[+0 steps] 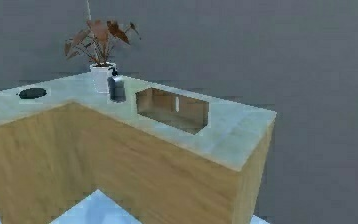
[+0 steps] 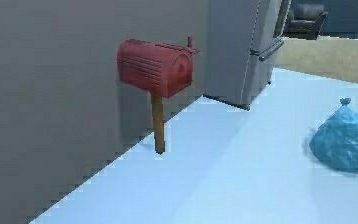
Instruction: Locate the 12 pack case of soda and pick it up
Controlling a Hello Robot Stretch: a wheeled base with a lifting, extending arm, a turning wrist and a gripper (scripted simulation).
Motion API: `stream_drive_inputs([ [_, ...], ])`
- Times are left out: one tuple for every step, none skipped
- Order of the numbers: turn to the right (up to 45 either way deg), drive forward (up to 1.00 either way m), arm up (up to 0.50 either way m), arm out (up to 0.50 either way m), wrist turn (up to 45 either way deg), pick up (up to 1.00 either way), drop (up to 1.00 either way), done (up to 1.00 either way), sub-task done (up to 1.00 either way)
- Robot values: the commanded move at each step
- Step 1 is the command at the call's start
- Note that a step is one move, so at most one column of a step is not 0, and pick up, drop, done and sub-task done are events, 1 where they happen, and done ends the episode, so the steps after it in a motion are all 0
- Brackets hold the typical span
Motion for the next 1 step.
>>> stream_drive_inputs([
  [36.0, 0.0, 0.0, 0.0, 0.0, 0.0, 0.0, 0.0, 0.0],
])
